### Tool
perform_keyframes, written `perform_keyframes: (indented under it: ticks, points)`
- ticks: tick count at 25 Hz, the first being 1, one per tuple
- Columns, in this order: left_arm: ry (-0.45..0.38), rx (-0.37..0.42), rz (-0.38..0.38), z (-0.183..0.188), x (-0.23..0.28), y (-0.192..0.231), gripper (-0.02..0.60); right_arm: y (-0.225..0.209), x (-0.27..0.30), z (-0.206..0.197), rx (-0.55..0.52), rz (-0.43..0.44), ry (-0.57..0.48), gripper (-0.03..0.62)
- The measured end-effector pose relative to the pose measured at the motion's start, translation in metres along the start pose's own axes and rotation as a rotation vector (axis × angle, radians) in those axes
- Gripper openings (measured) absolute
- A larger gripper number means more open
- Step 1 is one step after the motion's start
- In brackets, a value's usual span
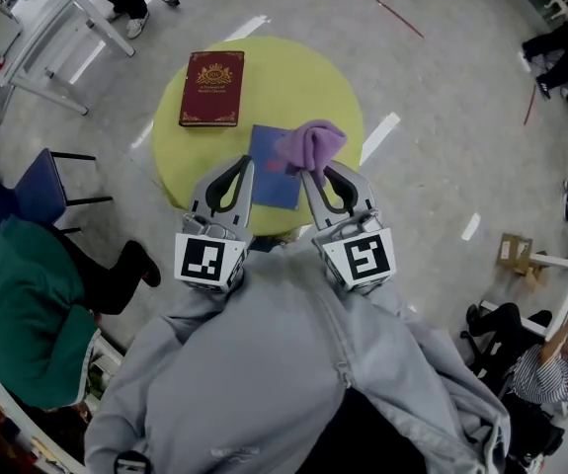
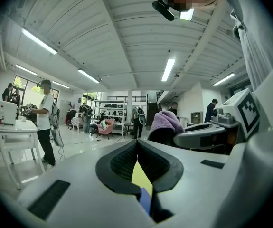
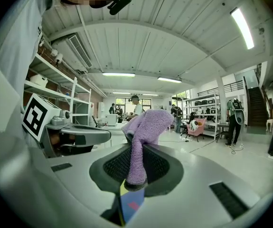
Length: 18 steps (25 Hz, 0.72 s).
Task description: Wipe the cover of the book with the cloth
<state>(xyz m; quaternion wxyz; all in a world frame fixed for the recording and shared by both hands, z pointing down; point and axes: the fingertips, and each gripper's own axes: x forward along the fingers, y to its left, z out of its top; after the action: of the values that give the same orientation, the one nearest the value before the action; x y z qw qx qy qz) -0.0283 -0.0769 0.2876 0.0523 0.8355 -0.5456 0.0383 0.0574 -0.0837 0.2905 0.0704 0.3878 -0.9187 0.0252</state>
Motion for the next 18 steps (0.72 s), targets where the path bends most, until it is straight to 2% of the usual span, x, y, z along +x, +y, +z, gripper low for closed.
perform_keyframes:
  ticks: [7,18]
  points:
    - [0.016,-0.001,-0.026,-0.003,0.009,0.012,0.018,-0.002,0.018,0.004,0.047,-0.018,0.024,0.072]
    - [0.079,-0.046,-0.038,-0.048,0.019,0.026,0.018,0.002,0.059,-0.053,-0.039,0.118,0.214,0.072]
